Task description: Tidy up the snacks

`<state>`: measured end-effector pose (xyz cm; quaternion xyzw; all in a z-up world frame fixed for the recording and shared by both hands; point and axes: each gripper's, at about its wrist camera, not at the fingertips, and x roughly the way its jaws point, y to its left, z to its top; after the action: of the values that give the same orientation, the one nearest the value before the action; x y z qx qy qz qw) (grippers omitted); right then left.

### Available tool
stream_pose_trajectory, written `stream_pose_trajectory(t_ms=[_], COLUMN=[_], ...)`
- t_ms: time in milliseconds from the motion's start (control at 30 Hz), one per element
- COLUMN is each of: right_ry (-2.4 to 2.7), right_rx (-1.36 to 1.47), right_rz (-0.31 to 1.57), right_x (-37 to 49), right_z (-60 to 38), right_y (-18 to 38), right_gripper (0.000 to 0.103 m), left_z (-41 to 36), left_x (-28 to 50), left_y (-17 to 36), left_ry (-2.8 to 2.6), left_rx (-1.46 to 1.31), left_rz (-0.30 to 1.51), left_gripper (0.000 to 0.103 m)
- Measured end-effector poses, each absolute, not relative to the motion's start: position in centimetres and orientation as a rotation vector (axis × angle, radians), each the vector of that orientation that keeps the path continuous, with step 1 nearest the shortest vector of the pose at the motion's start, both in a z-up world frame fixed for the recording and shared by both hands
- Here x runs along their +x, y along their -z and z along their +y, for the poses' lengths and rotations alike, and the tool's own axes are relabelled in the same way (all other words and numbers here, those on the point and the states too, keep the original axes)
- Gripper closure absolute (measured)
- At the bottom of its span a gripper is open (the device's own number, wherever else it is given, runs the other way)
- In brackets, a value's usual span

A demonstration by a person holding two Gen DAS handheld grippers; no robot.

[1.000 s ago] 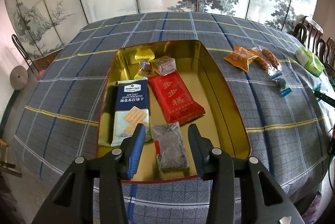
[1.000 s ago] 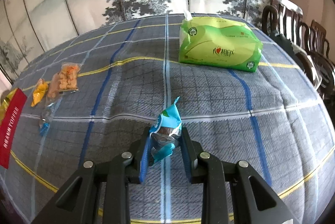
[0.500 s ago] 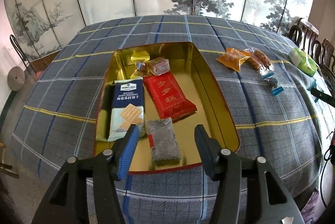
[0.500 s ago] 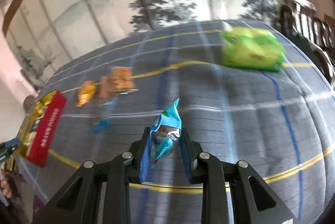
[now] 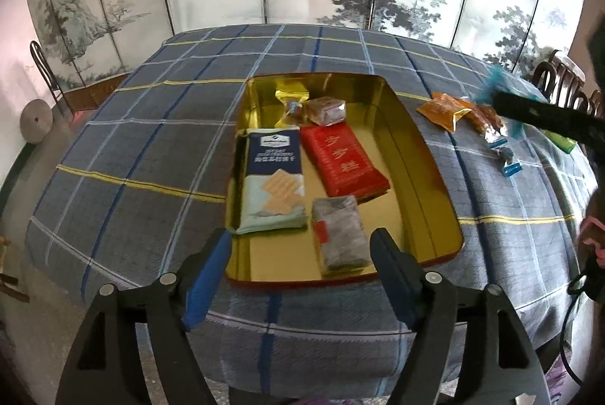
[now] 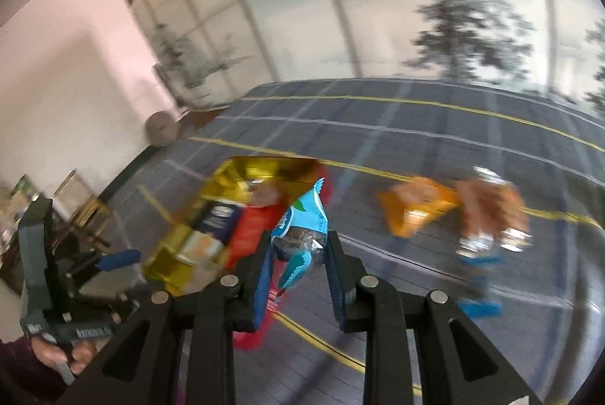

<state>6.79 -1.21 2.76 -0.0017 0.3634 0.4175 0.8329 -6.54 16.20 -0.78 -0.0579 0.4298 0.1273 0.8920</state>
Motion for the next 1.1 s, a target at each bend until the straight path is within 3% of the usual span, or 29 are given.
stream_pose_trajectory(t_ms=[367, 567, 633, 667, 700, 867, 1100], right_ry=[-1.001, -1.017, -1.015, -1.008, -1.000, -0.849, -0.499], right_rx=[-0.111, -0.068, -0.053, -0.049, -0.045, 0.004, -0.016], right_rz=[0.870, 0.897, 0.894, 0.883, 0.869, 0.795, 0.886], right_x=[7.5, 8.5, 8.8, 8.8, 8.8, 10.8, 18.4], right_z=[9.4, 10.7, 10.6, 10.1, 9.7, 1.7, -10.5], right_y=[-0.3, 0.0, -0.1, -0.3, -0.5, -1.5, 1.4], right_gripper=[0.076, 0.073, 0.067, 0.058, 0.056, 0.055, 0.055], left_z=[18.0, 18.6, 18.7, 18.7, 18.7, 18.5, 17.0], left_x=[-7.4, -7.1, -7.0, -6.9, -6.9, -6.6, -5.1], left_y=[1.2, 2.1, 2.4, 2.5, 2.5, 2.0, 2.4], left_ry=[-0.287, -0.293, -0.292, -0.294, -0.294, -0.287, -0.238], left_rx=[-0.128, -0.151, -0.157, -0.158, -0.157, -0.149, -0.152], left_rz=[0.890, 0.922, 0.934, 0.937, 0.937, 0.929, 0.956], left_gripper=[0.025, 0.025, 0.025, 0.025, 0.025, 0.025, 0.023])
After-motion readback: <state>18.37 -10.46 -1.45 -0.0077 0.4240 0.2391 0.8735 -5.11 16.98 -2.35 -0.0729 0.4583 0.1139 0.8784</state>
